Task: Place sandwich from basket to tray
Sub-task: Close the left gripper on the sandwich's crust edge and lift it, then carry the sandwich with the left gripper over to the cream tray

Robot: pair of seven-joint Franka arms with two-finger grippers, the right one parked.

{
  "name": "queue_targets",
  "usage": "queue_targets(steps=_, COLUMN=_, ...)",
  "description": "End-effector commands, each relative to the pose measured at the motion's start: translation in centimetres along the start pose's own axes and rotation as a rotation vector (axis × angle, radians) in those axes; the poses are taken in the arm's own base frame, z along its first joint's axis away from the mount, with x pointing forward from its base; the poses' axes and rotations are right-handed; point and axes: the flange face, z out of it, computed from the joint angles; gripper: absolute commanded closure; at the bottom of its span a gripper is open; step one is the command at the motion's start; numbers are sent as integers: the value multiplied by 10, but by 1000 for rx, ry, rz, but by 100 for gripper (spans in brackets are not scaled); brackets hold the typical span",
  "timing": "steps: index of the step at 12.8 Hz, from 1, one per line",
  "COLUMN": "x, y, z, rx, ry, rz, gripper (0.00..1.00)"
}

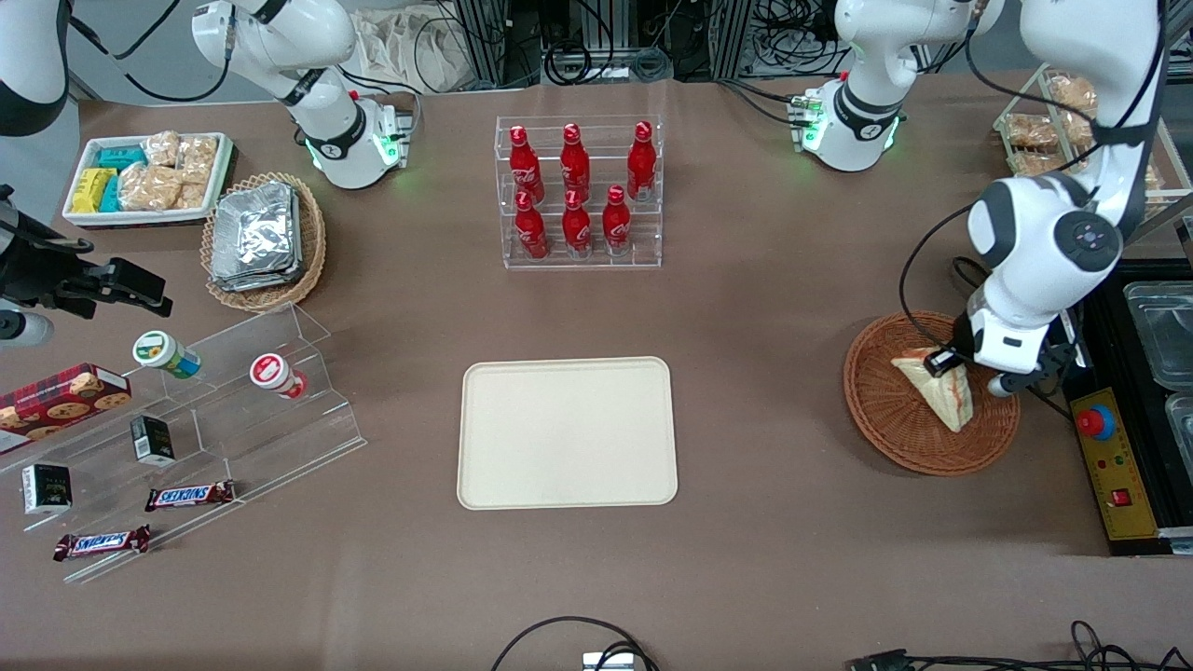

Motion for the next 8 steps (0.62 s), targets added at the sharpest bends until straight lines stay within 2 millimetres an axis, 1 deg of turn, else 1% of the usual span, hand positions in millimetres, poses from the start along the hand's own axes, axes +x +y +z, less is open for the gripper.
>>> queue_targets(steps=1, x=9, y=10, z=-48, rx=6, ry=12, rz=186, gripper=83)
queue_targets(steps=2, x=17, y=21, z=-64, rx=10, ry=2, rz=246, gripper=83)
queue_targets(steps=4, x=27, y=52, z=-95, rx=6, ry=-4, rz=313, gripper=83)
queue_targets(steps=6, x=31, y=86, z=-114, rx=-8, ry=7, rz=354, gripper=83)
queue_targets(steps=8, x=33, y=108, z=-130, rx=-13, ry=-3, rz=379, gripper=83)
